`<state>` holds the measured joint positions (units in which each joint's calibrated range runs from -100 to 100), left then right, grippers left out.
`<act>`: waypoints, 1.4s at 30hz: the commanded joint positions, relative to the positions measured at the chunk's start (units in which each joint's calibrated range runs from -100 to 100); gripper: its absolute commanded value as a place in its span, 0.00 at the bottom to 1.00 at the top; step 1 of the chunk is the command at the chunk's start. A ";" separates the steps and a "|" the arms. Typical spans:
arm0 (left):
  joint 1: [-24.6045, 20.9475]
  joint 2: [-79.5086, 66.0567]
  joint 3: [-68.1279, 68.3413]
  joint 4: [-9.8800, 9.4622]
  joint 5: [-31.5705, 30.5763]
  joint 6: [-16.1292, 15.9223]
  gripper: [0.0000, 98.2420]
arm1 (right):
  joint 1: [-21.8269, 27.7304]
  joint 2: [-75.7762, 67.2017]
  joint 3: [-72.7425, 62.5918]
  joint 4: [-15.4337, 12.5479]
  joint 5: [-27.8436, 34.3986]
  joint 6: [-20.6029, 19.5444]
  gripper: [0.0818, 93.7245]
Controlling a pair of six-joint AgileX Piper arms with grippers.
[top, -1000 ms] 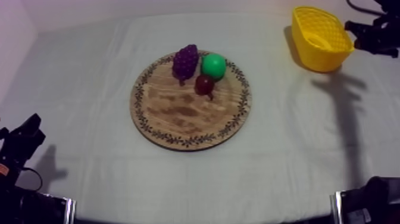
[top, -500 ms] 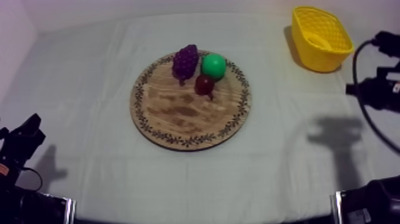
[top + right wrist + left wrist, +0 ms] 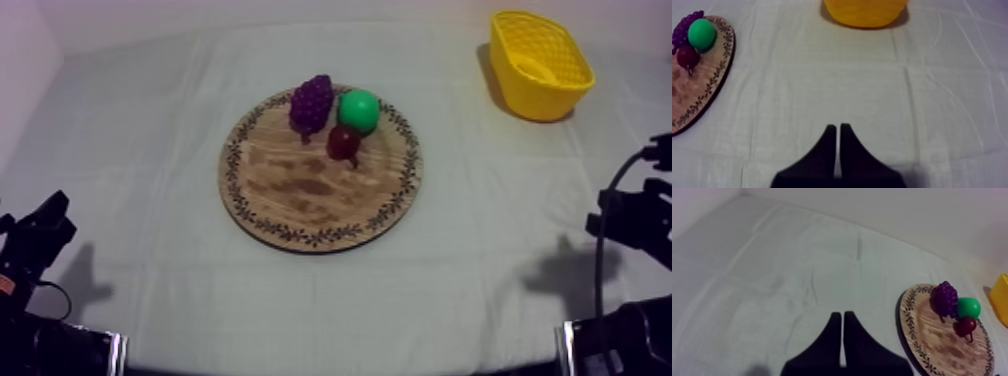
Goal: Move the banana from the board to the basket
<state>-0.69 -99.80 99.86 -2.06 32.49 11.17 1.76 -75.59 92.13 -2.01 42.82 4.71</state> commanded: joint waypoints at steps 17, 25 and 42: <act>0.00 -0.03 0.03 -0.01 0.01 -0.01 0.00 | 0.82 -19.23 4.80 1.02 3.93 -2.64 0.00; 0.00 -0.03 0.03 -0.01 0.01 0.00 0.00 | 2.45 -20.07 5.68 1.54 1.96 -1.02 0.00; 0.00 -0.03 0.03 -0.01 0.01 -0.01 0.00 | 3.14 -20.16 7.53 0.76 -5.87 6.65 0.00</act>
<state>-0.69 -99.80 99.86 -2.06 32.49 11.17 4.87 -95.71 99.64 -1.14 37.15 13.11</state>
